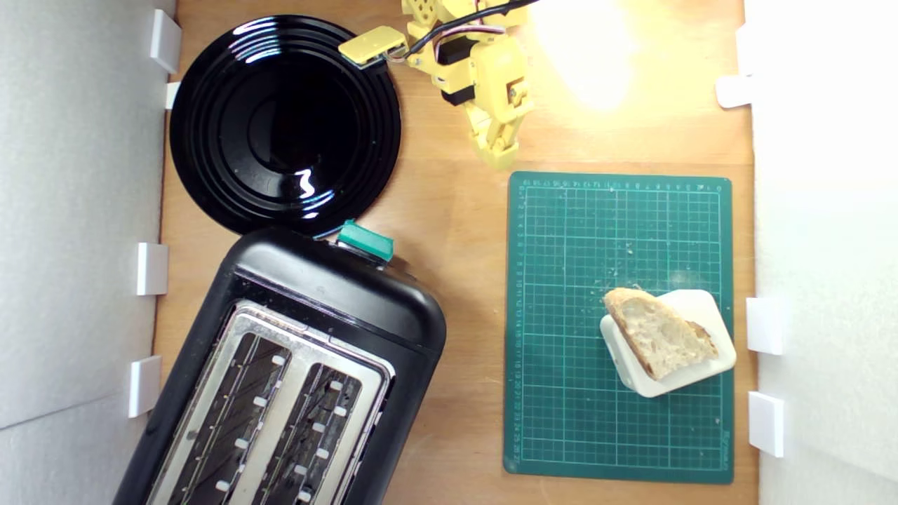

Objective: Pick bread and place in toaster

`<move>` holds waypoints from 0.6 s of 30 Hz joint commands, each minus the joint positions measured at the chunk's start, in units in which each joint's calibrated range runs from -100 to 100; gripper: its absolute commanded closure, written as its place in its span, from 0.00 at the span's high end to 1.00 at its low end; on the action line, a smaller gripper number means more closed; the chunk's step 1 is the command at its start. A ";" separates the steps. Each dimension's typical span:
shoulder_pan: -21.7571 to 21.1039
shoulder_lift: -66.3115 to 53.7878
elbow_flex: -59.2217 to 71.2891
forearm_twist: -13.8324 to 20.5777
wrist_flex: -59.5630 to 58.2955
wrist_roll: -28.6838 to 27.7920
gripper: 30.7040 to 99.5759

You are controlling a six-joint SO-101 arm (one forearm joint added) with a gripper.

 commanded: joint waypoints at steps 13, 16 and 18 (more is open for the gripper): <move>-1.34 -0.10 -0.46 -0.62 0.14 0.46 0.12; -3.68 -0.10 -0.64 0.02 0.14 0.67 0.11; -2.87 0.07 -0.73 0.38 0.14 0.72 0.11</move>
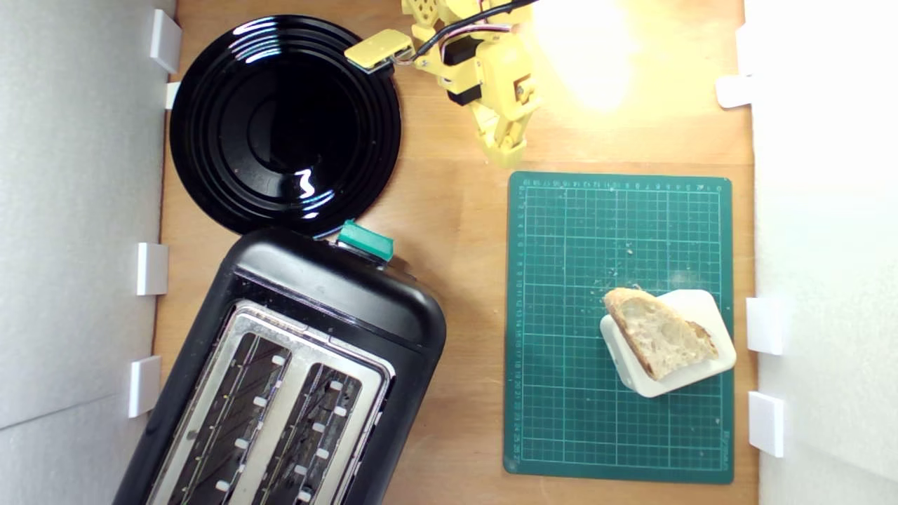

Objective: Pick bread and place in toaster

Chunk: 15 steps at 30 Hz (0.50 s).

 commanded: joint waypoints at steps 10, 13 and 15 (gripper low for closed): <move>3.58 10.47 -2.00 -0.44 -10.61 2.13 0.12; 3.66 15.46 -2.09 -0.44 -18.12 2.24 0.12; 3.66 18.95 -2.18 -0.44 -23.93 1.98 0.12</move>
